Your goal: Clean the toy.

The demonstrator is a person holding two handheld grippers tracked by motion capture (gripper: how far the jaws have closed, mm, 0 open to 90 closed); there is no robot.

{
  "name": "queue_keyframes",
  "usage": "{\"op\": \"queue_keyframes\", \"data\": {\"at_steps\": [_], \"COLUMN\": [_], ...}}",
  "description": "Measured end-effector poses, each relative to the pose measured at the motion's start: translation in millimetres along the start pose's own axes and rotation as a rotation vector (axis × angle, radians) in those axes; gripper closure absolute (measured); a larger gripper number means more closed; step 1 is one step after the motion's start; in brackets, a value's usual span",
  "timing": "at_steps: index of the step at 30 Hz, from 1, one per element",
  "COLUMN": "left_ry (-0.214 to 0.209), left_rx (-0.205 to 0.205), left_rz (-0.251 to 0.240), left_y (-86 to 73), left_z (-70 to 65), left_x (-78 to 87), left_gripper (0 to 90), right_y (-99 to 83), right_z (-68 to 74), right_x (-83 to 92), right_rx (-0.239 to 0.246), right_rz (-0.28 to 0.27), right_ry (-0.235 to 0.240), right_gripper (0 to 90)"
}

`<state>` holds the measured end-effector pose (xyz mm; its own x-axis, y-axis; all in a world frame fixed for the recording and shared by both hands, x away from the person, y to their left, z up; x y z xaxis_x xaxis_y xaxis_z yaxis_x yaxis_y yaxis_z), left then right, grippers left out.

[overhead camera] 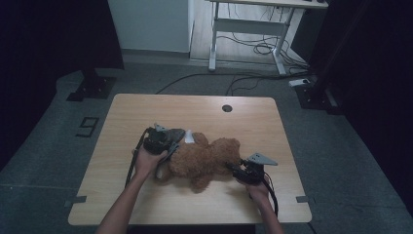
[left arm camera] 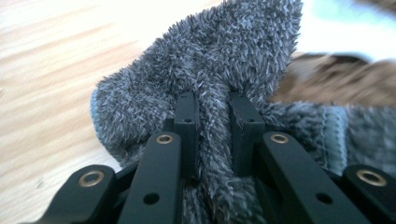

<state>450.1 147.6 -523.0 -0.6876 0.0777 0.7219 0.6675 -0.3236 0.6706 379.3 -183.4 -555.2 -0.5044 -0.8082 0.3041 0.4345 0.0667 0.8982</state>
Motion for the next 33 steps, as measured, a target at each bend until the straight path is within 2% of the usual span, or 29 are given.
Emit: {"op": "queue_keyframes", "data": {"at_steps": [3,4,6,7,9,13,15,17,19,20,21,22,24,25,30,33], "left_ry": [0.006,0.007,-0.018,-0.032,-0.052,-0.105,-0.141,-0.189,-0.193,-0.176,-0.164,-0.146,-0.146,-0.131,-0.029,-0.022], "left_rx": [0.019,0.021,0.022,0.013,-0.004,-0.029,-0.04,-0.054,-0.087,-0.115,-0.121,-0.121,-0.094,-0.094,-0.147,-0.163], "left_rz": [-0.007,-0.033,-0.094,-0.128,-0.165,-0.205,-0.219,-0.226,-0.221,-0.207,-0.201,-0.203,-0.197,-0.195,-0.191,-0.175], "left_y": [-9.8,-12.3,-14.8,-14.9,-12.1,-2.2,0.9,2.8,2.9,2.7,3.0,5.1,12.8,17.5,39.0,47.0], "left_z": [8.0,9.1,8.1,6.6,2.6,-13.5,-24.3,-40.6,-52.9,-60.2,-63.3,-65.0,-64.8,-65.2,-74.4,-75.0], "left_x": [8.3,15.7,33.1,46.1,63.2,83.5,89.1,92.6,89.8,83.7,78.9,71.5,61.0,55.9,34.6,28.7], "left_gripper": [75.2,74.8,74.6,74.5,74.4,74.3,74.3,74.2,73.8,73.5,72.9,72.7,73.1,73.3,74.3,74.5], "right_y": [-0.1,-0.2,-0.2,-0.2,0.0,0.1,0.0,0.2,0.6,0.9,1.5,2.2,5.6,7.0,14.2,18.1], "right_z": [-0.2,-0.3,-0.8,-0.8,-0.9,-0.2,-0.2,-0.6,-1.4,-1.7,-2.3,-3.1,-8.2,-11.4,-23.4,-30.9], "right_x": [0.1,0.2,0.4,0.4,0.0,-0.2,-0.1,-0.3,-0.8,-1.1,-1.7,-2.0,-2.6,-3.2,-7.2,-8.7], "right_rx": [-0.001,-0.001,-0.003,-0.003,-0.004,-0.003,-0.003,-0.004,-0.003,0.0,0.005,0.009,0.009,0.006,-0.008,-0.02], "right_rz": [0.001,0.002,0.002,0.002,0.001,0.002,0.002,0.001,-0.001,-0.001,-0.002,-0.003,-0.017,-0.027,-0.053,-0.066], "right_ry": [-0.002,-0.002,-0.001,-0.001,-0.003,-0.01,-0.01,-0.009,-0.011,-0.016,-0.024,-0.032,-0.063,-0.076,-0.128,-0.132], "right_gripper": [51.5,51.5,51.5,51.5,51.5,51.6,51.6,51.6,51.6,51.6,51.6,51.7,52.6,52.9,53.7,53.5]}}
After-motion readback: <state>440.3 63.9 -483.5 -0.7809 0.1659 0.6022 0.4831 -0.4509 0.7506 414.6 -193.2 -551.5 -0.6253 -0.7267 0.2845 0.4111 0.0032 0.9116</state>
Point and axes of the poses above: each handheld gripper's, and its own axes: x roughly backward along the jaws, y roughly out of its top, z roughly to its left, the point moved 4 cm from there along -x, roughly forward along the jaws, and after that the axes turned 15 degrees about y, right-handed, at the moved point
